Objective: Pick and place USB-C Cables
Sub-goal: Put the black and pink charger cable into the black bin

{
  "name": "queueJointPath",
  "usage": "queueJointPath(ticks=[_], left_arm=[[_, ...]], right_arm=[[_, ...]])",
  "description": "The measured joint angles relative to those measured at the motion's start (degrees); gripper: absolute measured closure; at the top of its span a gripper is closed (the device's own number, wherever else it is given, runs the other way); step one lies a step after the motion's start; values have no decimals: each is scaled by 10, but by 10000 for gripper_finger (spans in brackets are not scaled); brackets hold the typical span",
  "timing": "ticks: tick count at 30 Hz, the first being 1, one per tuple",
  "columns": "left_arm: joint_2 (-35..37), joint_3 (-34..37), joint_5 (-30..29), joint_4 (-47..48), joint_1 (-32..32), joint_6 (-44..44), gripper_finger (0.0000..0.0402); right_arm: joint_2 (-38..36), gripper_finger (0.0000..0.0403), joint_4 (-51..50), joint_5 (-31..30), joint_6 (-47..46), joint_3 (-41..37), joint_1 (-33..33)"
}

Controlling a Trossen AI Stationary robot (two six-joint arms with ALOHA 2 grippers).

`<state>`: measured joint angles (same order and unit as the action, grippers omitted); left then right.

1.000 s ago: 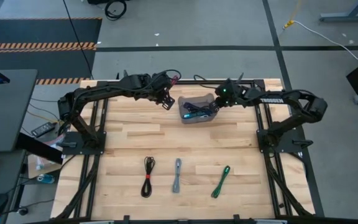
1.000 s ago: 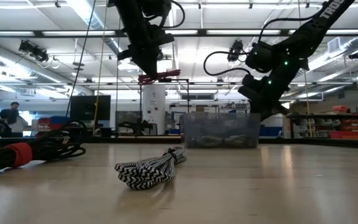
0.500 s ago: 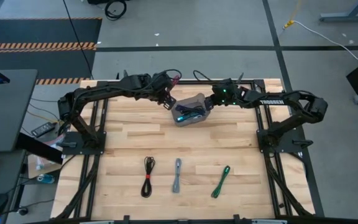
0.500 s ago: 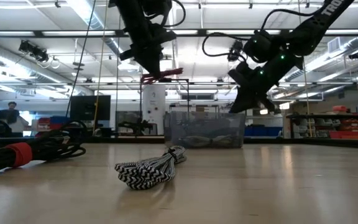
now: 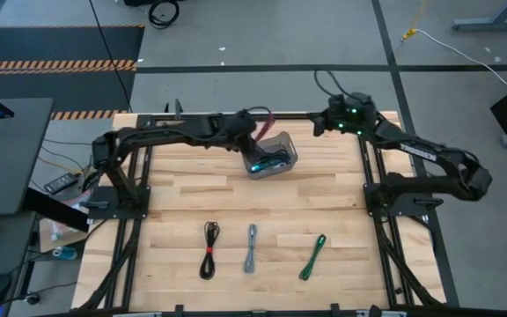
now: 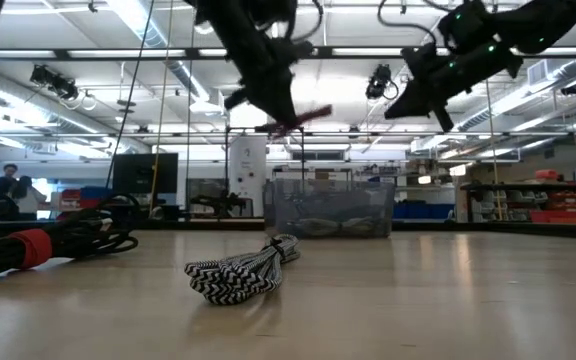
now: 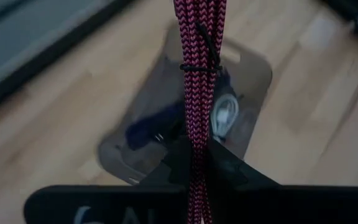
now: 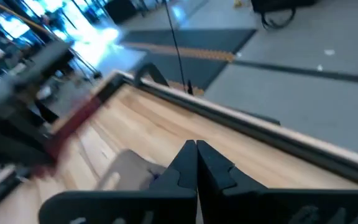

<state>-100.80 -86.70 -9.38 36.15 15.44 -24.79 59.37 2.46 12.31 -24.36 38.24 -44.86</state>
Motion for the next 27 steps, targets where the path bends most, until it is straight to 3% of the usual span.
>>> queueJointPath(ticks=[7, 10, 18, 27], left_arm=[[-54, -3, 21, -28, -10, 30, 375], [-76, -27, 22, -24, -10, 94, 375], [-154, -121, 24, 133, 8, 228, 375], [-174, -129, 66, 68, 16, 232, 375]], right_arm=[[-54, 403, -11, 34, -12, 0, -8], [-63, 403, -27, 43, -14, 0, -7], [-66, 403, -47, 43, -14, 0, 8], [-66, 403, -51, 40, -14, 0, 13]])
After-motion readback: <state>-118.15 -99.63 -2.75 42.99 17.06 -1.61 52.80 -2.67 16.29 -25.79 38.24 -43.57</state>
